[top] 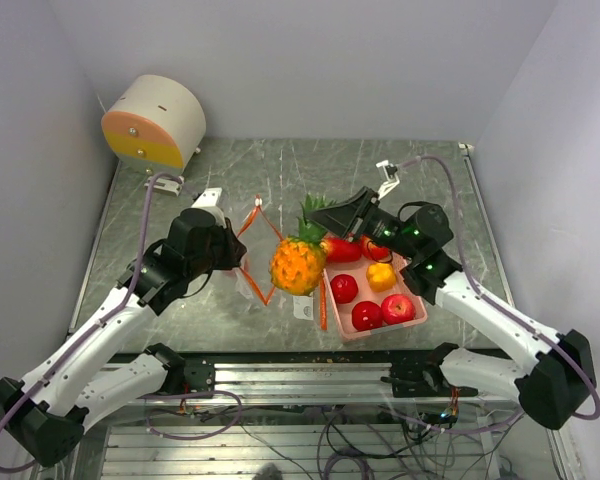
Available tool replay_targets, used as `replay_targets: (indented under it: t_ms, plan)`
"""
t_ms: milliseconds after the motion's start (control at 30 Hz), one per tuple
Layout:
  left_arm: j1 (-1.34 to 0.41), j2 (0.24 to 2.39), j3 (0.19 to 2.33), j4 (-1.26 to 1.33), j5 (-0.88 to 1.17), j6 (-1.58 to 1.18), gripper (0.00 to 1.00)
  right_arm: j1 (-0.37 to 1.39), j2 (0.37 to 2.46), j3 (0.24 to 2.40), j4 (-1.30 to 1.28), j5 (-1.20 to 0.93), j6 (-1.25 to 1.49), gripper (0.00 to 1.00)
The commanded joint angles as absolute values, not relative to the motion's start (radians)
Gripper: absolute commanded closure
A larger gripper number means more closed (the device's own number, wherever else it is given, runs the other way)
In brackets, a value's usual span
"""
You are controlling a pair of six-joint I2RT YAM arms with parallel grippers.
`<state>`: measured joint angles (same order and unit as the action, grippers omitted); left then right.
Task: Place the food in the zip-top bag and seal the zipper
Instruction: Pick up the fake fruit from the bin, then place the fake fruit in the zipper food storage bag.
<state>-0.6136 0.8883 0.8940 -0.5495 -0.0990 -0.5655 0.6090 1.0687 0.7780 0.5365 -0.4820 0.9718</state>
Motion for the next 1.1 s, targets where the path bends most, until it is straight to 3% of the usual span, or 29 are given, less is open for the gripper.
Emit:
replay_targets:
  t_ms: [0, 300, 800, 1067]
  plan:
    - [-0.621, 0.887, 0.945, -0.509, -0.044, -0.586, 0.93, 0.65, 1.14, 0.776, 0.732, -0.437, 0.979, 1.0]
    - [-0.622, 0.872, 0.971, -0.509, 0.022, -0.618, 0.93, 0.734, 1.255, 0.748, 0.824, -0.195, 0.91, 1.0]
    - [-0.623, 0.818, 1.009, -0.607, -0.002, -0.615, 0.93, 1.06, 1.232, 0.767, 0.63, 0.733, 0.413, 1.0]
    - [-0.623, 0.856, 1.017, -0.569, 0.034, -0.631, 0.93, 1.26, 1.42, 0.827, 0.979, 1.167, 0.076, 1.0]
